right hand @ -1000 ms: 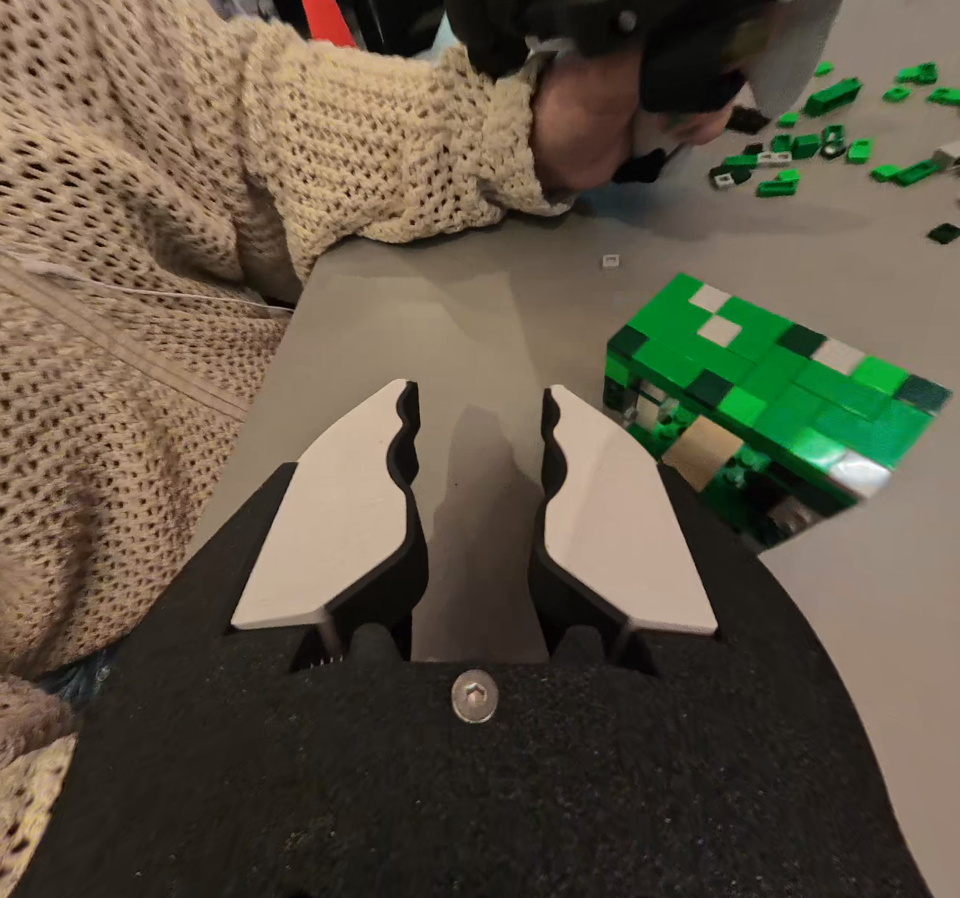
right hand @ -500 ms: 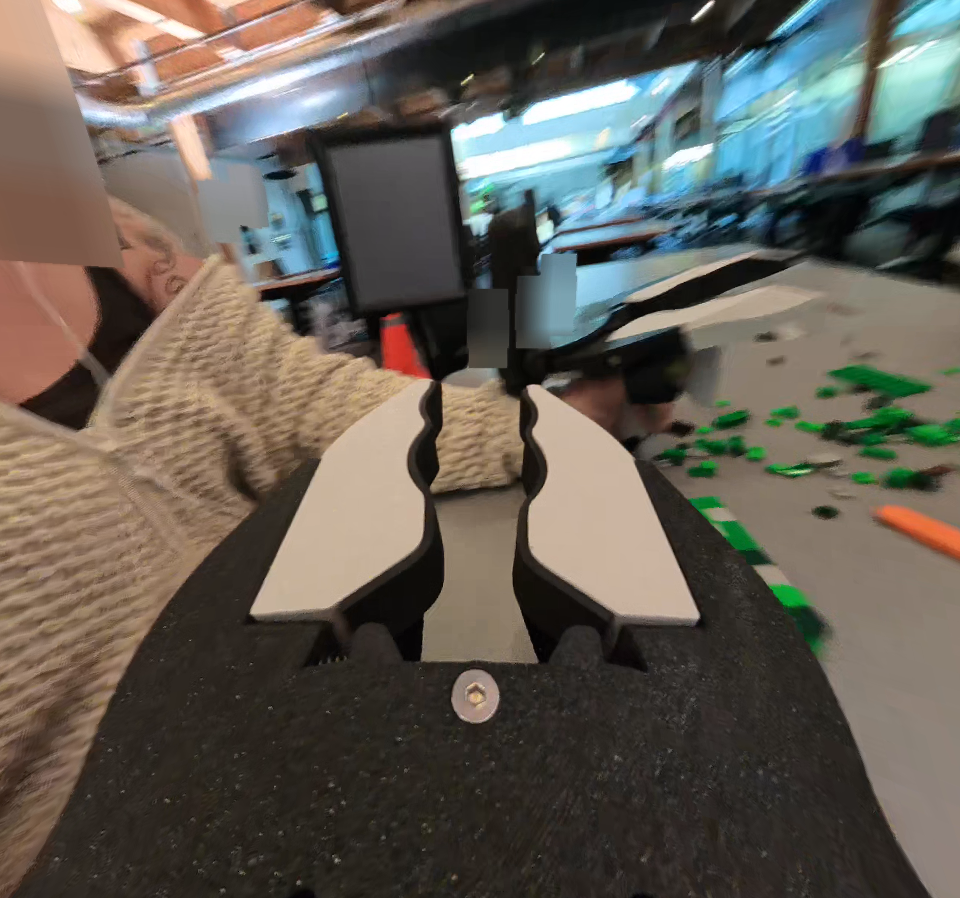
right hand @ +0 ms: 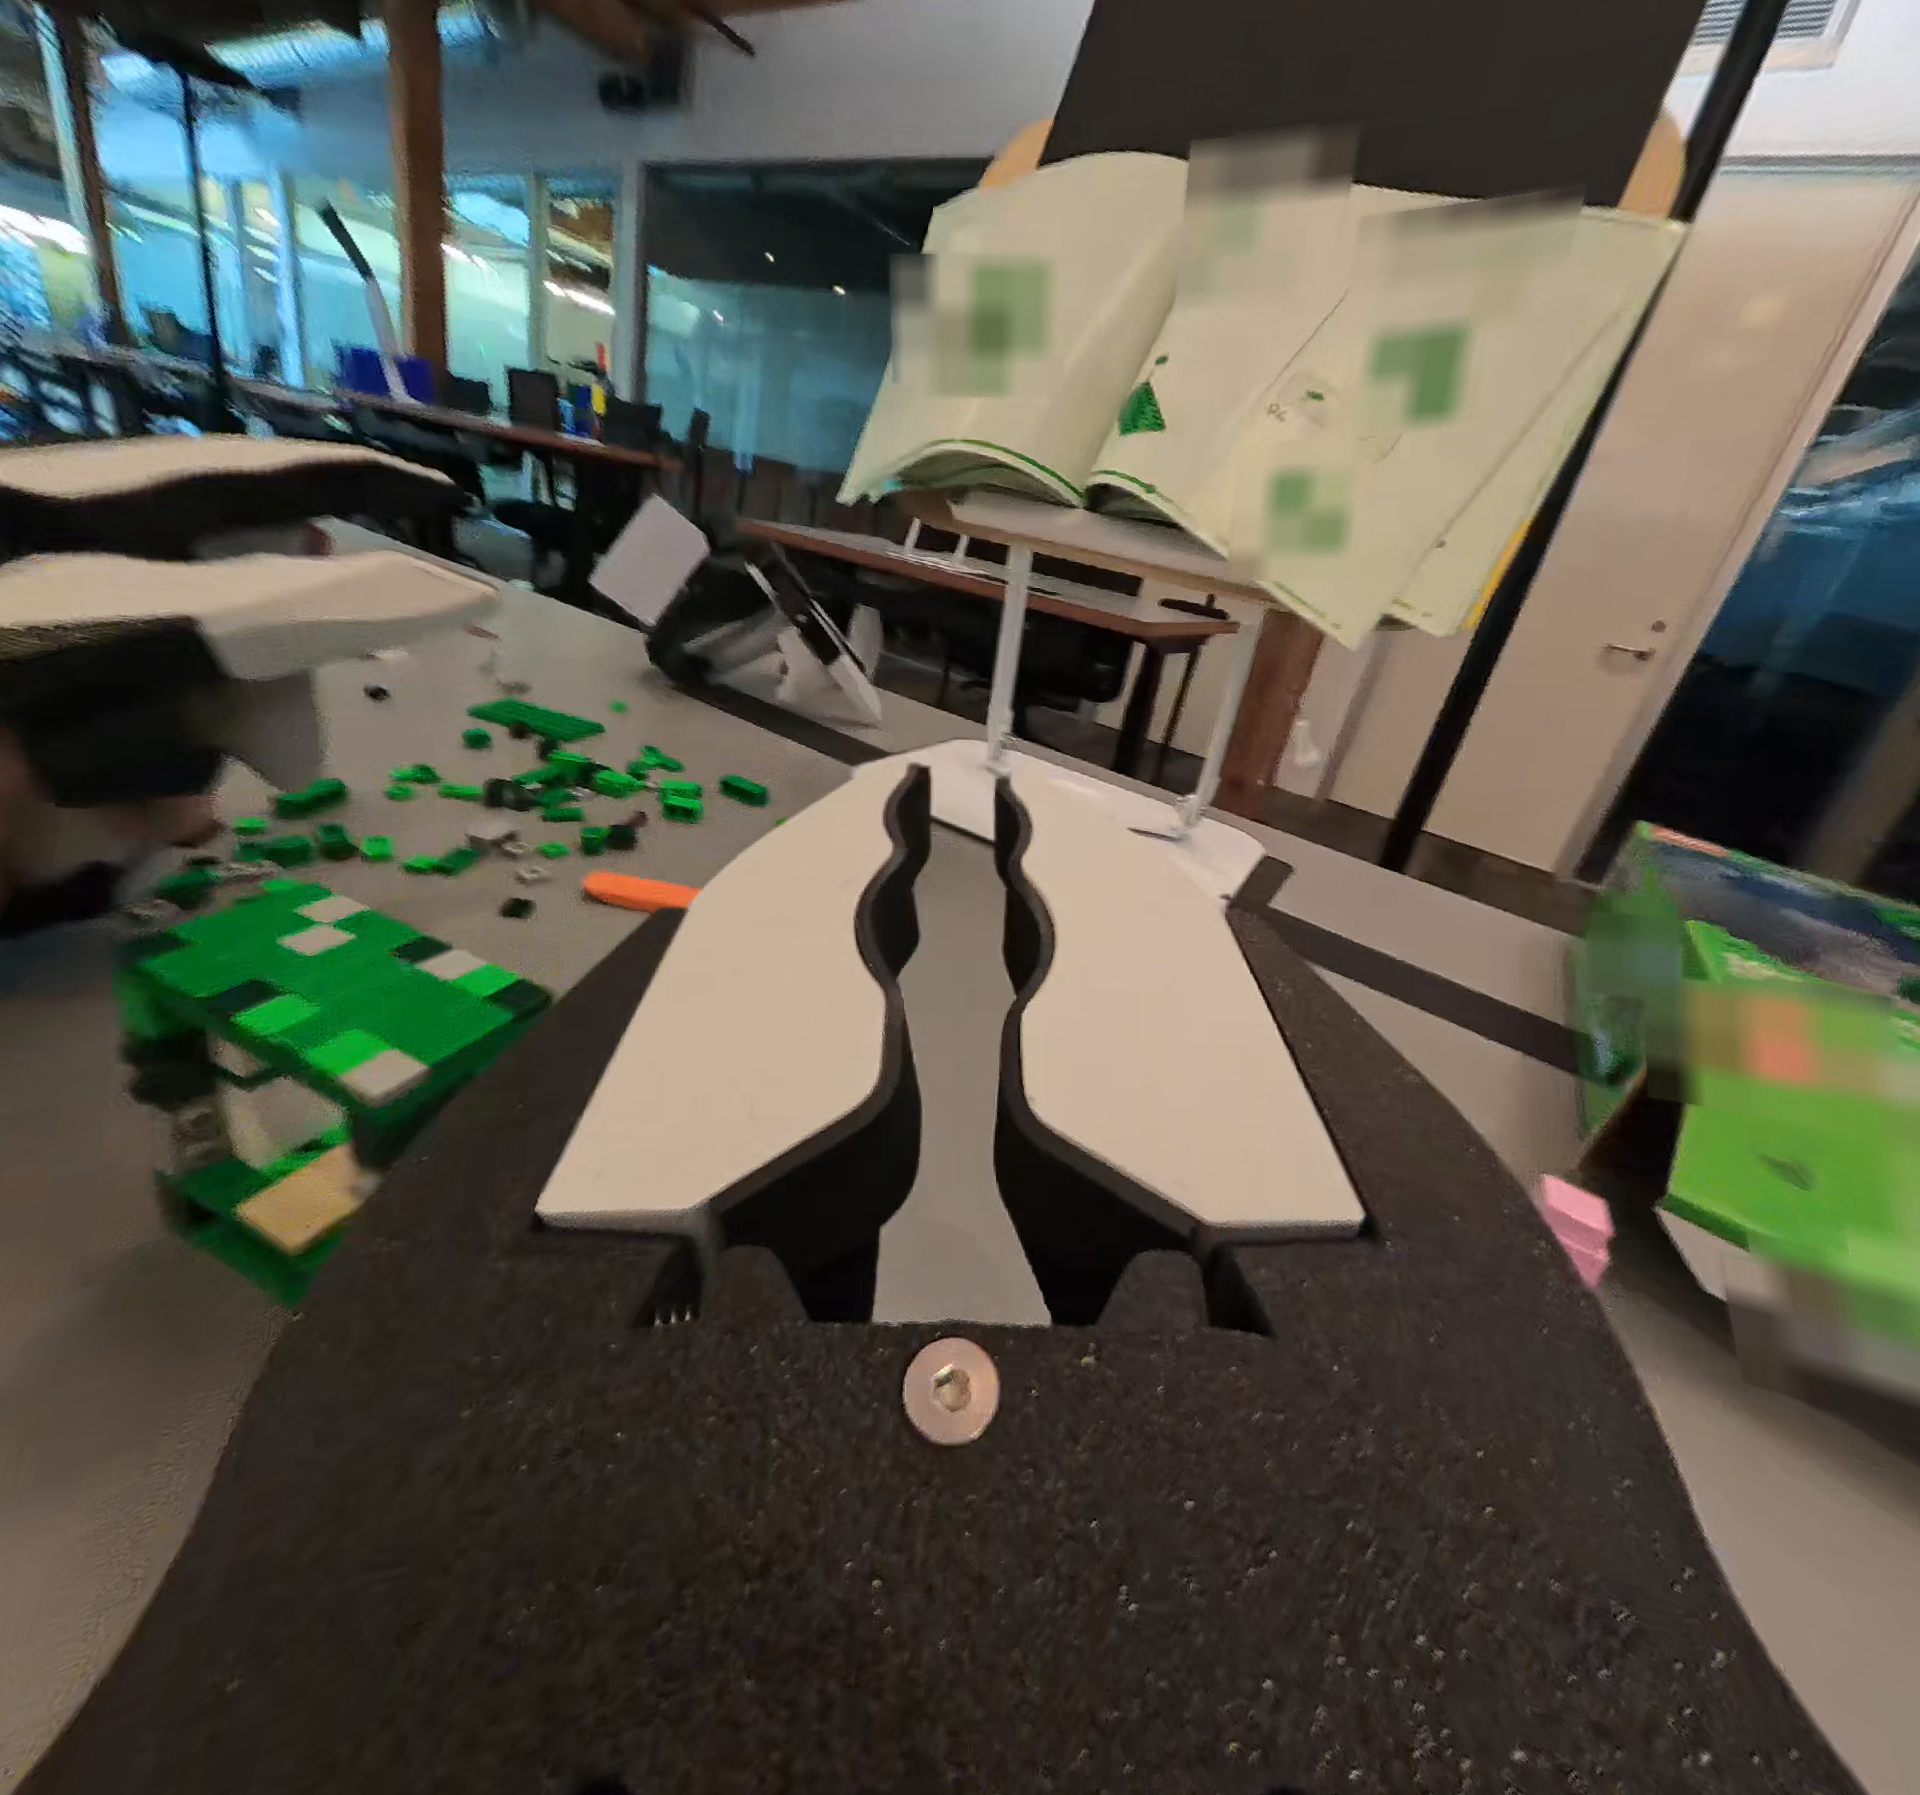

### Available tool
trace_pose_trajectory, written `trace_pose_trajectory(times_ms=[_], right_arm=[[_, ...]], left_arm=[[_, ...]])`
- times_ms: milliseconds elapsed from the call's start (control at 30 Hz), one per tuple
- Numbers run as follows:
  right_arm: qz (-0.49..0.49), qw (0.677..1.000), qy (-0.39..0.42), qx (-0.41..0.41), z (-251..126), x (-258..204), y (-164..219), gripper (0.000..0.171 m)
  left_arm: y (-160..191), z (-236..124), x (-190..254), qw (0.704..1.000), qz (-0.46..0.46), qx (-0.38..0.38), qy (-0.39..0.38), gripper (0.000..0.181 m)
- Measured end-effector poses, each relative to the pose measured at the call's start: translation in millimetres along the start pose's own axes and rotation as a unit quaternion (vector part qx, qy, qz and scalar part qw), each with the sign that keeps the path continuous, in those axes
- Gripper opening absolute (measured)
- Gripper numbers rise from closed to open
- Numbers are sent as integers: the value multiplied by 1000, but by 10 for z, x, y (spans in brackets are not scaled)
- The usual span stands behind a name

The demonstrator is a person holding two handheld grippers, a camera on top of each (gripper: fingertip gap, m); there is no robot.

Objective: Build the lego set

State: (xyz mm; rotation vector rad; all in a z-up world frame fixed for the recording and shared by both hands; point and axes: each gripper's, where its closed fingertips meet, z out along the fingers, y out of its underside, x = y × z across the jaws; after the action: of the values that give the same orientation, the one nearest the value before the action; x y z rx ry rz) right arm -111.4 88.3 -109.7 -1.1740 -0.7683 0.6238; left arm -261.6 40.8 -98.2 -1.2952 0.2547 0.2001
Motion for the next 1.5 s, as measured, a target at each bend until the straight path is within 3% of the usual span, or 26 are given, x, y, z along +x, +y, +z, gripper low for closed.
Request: trace_pose_trajectory(times_ms=[200, 267, 367, 433, 500, 567, 633, 867, 1000, 1133, 1200, 1367, 1500], right_arm=[[-15, 997, 72, -14, 184, 251, 90, 4], [-22, 998, 56, -11, 189, 186, 81, 4], [-14, 1000, -22, 8, 155, -77, 0, 7], [23, 989, -141, 24, 97, -381, -57, 28], [114, 957, -266, -6, 5, -625, -76, 50], [179, 910, -367, -68, -151, -819, -44, 64], [160, 896, -395, -123, -272, -916, 92, 78], [64, 882, -430, -182, -381, -1139, 274, 83], [34, 874, -435, -214, -374, -1207, 382, 77], [28, 872, -426, -240, -310, -1203, 471, 41], [29, 881, -405, -244, -265, -1159, 488, 37], [-15, 929, -272, -248, -36, -812, 591, 37], [-43, 954, -128, -269, 88, -323, 703, 37]], left_arm=[[7, -8, 205, 999, 18, -3, 42, 54], [-22, -33, 240, 999, 8, 3, 53, 51], [-96, -92, 285, 998, -10, 15, 67, 47], [-130, -136, 349, 996, -6, 20, 84, 32], [-140, -157, 404, 995, 0, 23, 98, 21], [-127, -152, 387, 995, -4, 20, 96, 20], [-124, -148, 315, 996, -18, 19, 86, 19], [-67, -141, -54, 999, -6, 12, 30, 12], [-22, -134, -292, 1000, 14, 6, -5, 11], [41, -138, -546, 999, 13, -3, -39, 11], [76, -145, -631, 999, 4, -9, -51, 10], [136, -124, -617, 999, -17, -23, -43, 7], [129, -95, -315, 1000, 11, -26, 8, 6]])
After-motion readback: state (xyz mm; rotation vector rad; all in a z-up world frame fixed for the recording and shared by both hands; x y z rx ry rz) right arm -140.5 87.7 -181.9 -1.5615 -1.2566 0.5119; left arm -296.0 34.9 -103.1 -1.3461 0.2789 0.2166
